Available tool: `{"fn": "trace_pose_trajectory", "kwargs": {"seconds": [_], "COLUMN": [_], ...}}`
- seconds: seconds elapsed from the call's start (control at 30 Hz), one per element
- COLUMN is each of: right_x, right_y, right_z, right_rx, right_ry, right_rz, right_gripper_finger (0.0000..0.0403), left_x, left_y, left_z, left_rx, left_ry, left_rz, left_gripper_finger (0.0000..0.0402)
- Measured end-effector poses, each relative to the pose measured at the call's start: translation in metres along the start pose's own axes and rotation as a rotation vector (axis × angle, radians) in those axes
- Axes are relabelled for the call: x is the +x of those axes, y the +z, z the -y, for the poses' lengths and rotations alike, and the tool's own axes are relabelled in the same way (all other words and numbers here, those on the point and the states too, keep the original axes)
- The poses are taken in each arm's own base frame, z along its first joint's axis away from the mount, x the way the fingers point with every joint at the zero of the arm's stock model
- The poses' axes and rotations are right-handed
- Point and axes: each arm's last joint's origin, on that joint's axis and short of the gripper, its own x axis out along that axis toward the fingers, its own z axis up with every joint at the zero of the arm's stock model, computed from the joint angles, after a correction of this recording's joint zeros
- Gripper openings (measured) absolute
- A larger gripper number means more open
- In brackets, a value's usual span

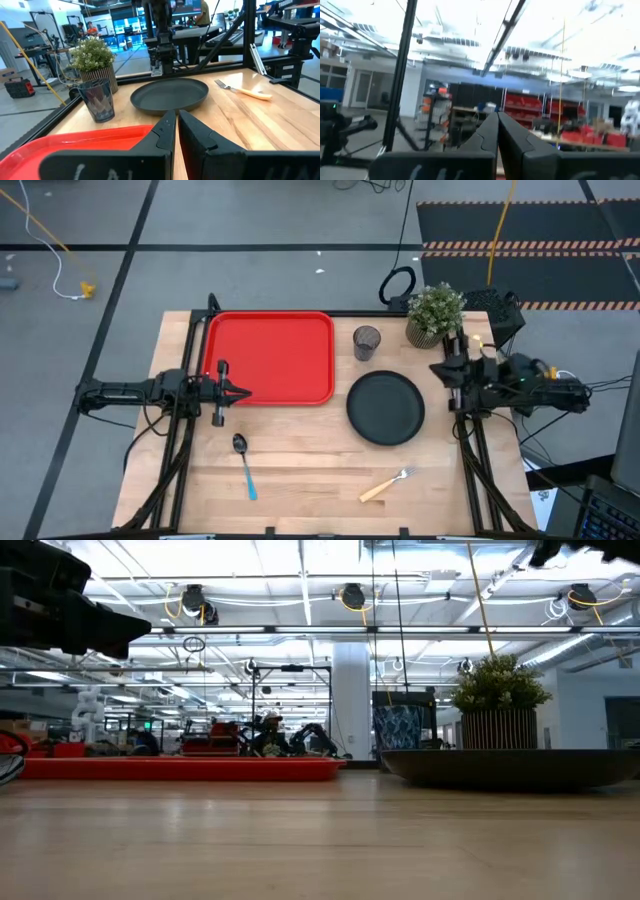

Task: Pick and place plate/cup/fork/spoon on tray
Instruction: Put the black cup on the top right of the red tray

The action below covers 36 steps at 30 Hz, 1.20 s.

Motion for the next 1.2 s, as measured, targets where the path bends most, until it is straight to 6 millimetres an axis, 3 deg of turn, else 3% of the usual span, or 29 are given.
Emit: {"fn": "trace_pose_trajectory", "kwargs": {"seconds": [0.3,0.63,0.83,1.2], "right_x": [0.045,0.105,0.128,0.141], "right_y": [0.051,0.07,0.056,0.01], "right_z": [0.008,0.013,0.013,0.006], "right_rx": [-0.042,0.006,0.044,0.133], "right_ry": [0.024,-0.01,-0.092,-0.12], "right_rz": [-0.174,-0.447,-0.651,-0.811], "right_gripper_finger": [0.0,0.0,0.0,0.0], "left_x": [0.0,0.0,0.0,-0.002], "left_y": [0.001,0.008,0.008,0.015], "left_z": [0.0,-0.003,-0.003,-0.004], "left_rx": [0.004,-0.087,-0.14,-0.22], "left_ry": [0.004,0.084,0.085,0.057], "left_rz": [0.008,0.076,0.078,0.101], "left_gripper_finger": [0.0026,0.0026,0.0026,0.0026]}}
